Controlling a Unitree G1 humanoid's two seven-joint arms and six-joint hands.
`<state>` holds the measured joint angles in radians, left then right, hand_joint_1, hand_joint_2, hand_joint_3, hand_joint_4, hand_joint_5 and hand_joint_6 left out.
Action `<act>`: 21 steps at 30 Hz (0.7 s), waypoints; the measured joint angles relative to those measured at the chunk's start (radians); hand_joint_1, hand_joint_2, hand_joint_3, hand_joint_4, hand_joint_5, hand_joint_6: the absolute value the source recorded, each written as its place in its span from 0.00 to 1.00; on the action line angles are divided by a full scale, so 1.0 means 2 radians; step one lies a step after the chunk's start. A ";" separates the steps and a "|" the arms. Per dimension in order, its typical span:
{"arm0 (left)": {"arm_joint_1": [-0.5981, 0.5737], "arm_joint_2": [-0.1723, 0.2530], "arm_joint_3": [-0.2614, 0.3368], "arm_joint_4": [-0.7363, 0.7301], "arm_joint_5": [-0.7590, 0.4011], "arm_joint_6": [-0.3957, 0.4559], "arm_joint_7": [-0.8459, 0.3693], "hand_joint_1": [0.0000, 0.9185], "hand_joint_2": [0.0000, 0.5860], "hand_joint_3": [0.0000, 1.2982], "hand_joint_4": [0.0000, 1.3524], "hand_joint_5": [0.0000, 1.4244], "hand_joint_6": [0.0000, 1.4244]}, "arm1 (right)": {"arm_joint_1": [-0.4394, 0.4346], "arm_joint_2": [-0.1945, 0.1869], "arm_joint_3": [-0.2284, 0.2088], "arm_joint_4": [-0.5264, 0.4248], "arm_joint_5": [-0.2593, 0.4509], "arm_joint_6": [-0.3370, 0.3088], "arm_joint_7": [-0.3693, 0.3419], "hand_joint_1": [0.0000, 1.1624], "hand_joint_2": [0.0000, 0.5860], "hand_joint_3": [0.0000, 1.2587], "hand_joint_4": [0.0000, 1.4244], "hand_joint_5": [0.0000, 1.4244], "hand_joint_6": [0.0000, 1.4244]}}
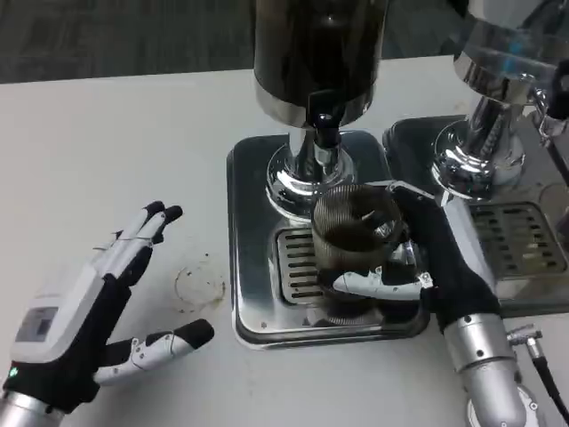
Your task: Grasp the cup under the faucet to collect the drink, then remove the cup.
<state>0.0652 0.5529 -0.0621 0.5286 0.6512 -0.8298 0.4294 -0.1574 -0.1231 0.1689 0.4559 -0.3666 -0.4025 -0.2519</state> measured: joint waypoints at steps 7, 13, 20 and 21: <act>0.000 0.004 -0.015 -0.004 0.019 0.008 0.004 0.00 0.17 0.04 0.00 0.09 0.04 | 0.023 -0.001 -0.001 -0.046 0.001 0.014 0.010 0.91 0.20 0.52 0.48 0.50 0.58; 0.001 0.007 -0.021 -0.021 0.033 0.022 0.004 0.00 0.14 0.00 0.00 0.01 0.00 | 0.047 -0.003 -0.005 -0.102 0.007 0.034 0.032 0.90 0.20 0.52 0.49 0.50 0.58; 0.005 0.020 -0.034 -0.054 0.027 0.065 -0.065 0.00 0.10 0.00 0.00 0.00 0.00 | 0.078 -0.017 -0.007 -0.182 0.010 0.068 0.070 0.90 0.20 0.52 0.50 0.51 0.59; 0.007 0.022 -0.036 -0.058 0.027 0.069 -0.074 0.00 0.10 0.00 0.00 0.00 0.00 | 0.081 -0.019 -0.008 -0.191 0.010 0.071 0.073 0.90 0.20 0.53 0.50 0.51 0.59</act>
<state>0.0783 0.5969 -0.1337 0.4116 0.7059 -0.6911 0.2812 0.0044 -0.1605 0.1529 0.0741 -0.3465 -0.2597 -0.1052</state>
